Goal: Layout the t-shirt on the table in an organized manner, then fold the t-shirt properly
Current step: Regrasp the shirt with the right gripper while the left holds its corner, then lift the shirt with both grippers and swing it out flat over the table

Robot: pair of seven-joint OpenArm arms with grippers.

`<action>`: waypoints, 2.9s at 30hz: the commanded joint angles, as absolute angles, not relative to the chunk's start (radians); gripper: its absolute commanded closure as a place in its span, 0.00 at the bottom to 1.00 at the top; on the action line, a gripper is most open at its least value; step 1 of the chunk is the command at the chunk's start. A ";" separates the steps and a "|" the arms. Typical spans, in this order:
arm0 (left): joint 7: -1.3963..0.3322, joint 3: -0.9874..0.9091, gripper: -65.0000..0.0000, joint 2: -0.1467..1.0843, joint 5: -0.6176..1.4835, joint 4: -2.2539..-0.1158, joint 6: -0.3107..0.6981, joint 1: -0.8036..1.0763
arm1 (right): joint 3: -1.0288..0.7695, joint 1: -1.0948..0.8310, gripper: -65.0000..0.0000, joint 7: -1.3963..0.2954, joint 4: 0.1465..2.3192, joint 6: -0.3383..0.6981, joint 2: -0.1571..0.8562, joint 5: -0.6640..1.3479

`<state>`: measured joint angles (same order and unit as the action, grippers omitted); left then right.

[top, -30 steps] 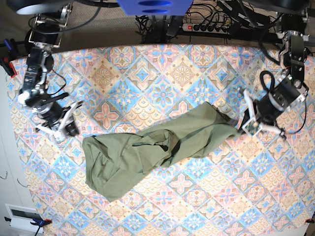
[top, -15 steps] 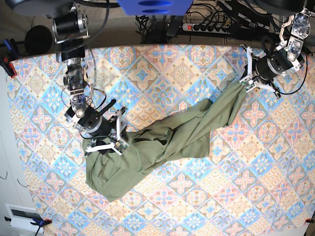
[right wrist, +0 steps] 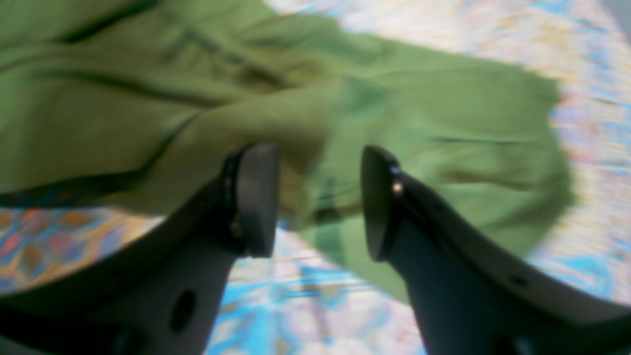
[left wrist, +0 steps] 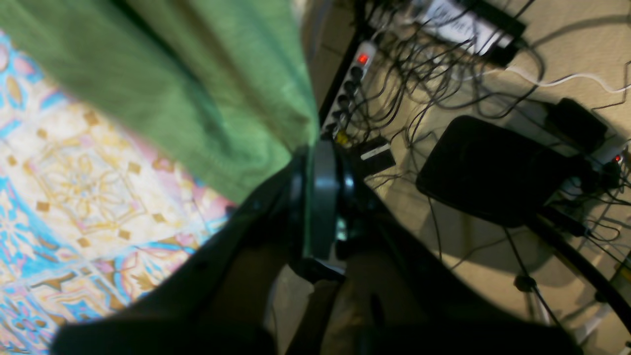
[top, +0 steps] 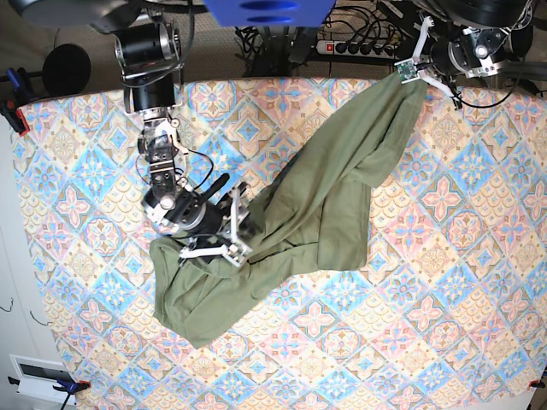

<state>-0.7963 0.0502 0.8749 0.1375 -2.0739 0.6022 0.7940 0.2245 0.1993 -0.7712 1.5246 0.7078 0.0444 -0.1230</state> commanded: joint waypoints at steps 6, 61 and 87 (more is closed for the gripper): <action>-0.792 0.041 1.00 0.891 0.134 -2.087 0.596 0.792 | 0.183 0.237 0.49 -0.739 1.495 0.698 0.044 -0.004; -0.791 0.038 1.00 0.894 0.125 -2.086 0.595 0.780 | 0.407 0.579 0.97 -0.467 0.860 0.698 0.297 0.153; -0.766 -0.231 1.00 0.570 0.125 -2.084 0.596 0.343 | -0.242 0.410 0.98 -0.739 1.389 0.698 0.490 0.160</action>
<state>-0.7822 -0.2249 0.5583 0.1192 -2.0701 0.6041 0.3527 -0.2298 0.3737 -0.7731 1.3685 0.7155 0.4599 0.1471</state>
